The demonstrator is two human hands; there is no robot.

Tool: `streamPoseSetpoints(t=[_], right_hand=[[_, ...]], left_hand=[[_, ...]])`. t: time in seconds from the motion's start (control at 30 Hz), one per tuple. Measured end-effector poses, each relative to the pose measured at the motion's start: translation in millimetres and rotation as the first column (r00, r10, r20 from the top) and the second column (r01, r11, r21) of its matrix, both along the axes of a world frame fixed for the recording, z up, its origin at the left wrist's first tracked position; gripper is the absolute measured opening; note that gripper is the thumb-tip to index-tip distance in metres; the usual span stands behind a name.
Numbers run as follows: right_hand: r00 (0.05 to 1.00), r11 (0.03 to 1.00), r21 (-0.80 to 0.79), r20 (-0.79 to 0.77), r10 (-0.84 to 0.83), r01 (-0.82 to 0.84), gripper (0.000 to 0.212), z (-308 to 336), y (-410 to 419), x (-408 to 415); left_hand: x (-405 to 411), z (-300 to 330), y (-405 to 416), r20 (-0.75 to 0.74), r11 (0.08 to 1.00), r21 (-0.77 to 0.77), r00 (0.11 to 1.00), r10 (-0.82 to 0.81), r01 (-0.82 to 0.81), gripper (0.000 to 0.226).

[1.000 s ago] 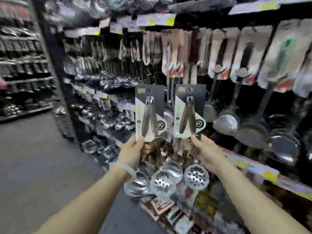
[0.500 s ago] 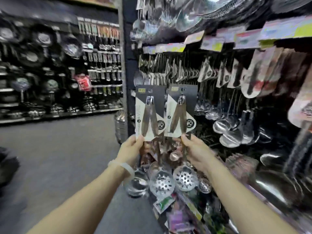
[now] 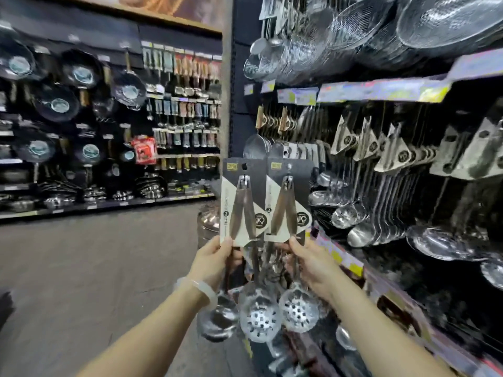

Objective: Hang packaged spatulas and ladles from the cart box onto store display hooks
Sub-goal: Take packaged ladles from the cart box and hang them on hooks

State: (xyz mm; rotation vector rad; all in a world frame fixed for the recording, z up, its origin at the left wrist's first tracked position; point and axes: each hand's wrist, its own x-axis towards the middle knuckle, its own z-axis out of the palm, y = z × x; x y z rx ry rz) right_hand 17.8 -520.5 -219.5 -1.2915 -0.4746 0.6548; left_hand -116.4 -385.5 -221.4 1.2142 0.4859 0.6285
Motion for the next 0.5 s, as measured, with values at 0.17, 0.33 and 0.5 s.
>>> streamPoseSetpoints(t=[0.17,0.33,0.5], right_hand=[[0.994,0.995,-0.035,0.061,-0.096,0.098,0.016,22.6,71.7,46.2],[0.975,0.976,-0.051,0.078,-0.209,0.213,0.016,35.4,108.4,95.7],[0.925,0.931,0.010,0.108,-0.365,0.366,0.018,49.9,140.8,158.6]], left_hand=[[63.8,14.9,106.0,-0.006,0.994,0.027,0.994,-0.106,0.106,0.020],[140.3,16.9,158.9,0.038,0.982,0.004,0.981,-0.188,0.188,0.018],[215.0,23.5,185.6,0.100,0.940,0.023,0.935,-0.341,0.340,0.020]])
